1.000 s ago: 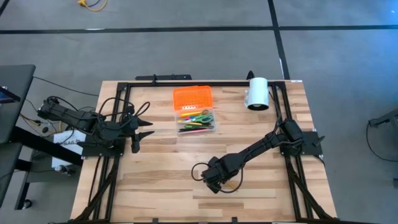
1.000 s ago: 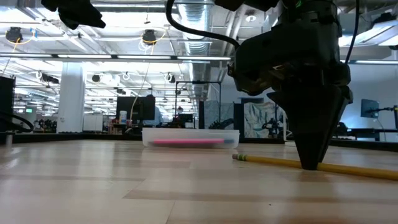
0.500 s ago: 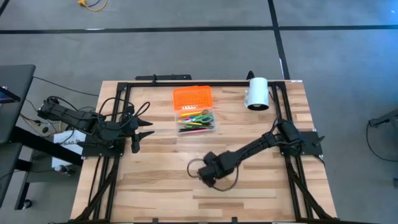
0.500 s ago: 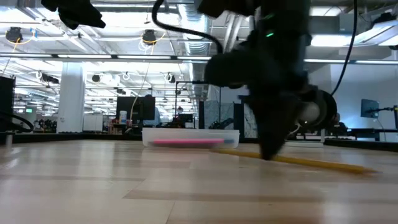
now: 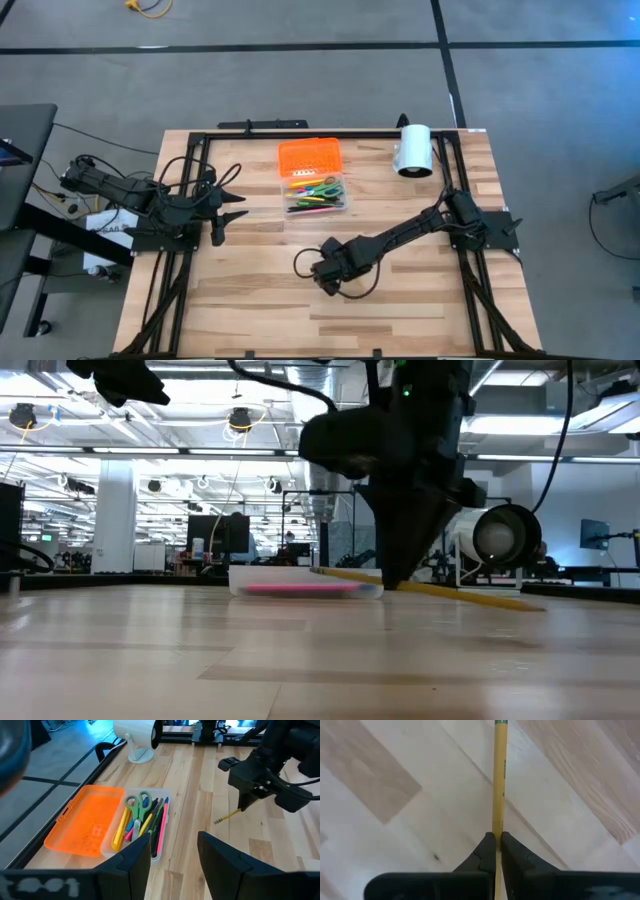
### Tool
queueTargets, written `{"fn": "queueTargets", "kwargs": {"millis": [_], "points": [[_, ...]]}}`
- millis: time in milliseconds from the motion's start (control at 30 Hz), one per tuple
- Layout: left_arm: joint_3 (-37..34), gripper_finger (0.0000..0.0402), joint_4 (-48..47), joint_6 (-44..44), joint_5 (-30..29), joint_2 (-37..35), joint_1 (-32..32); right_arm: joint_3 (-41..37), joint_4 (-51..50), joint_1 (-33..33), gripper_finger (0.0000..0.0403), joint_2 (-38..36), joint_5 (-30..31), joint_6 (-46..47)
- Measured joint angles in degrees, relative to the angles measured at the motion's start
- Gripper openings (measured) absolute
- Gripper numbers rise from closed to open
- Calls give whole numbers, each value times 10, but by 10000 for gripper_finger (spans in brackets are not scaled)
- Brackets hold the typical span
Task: Pick & place school supplies into a supply box
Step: Put the yellow pencil into the supply box
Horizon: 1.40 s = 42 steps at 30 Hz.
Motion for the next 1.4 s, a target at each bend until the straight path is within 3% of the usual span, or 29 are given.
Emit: {"fn": "queueTargets", "kwargs": {"millis": [433, 1100, 1400], "points": [[0, 153, 0, -1, 0, 0, 0, 44, -19, -18, 0, -1, 13, -49], [0, 153, 0, -1, 1, 0, 0, 192, -126, -64, 0, -3, 71, -159], [0, 153, 0, -4, 2, 0, 0, 205, -141, -101, 0, -3, 73, -239]]}}
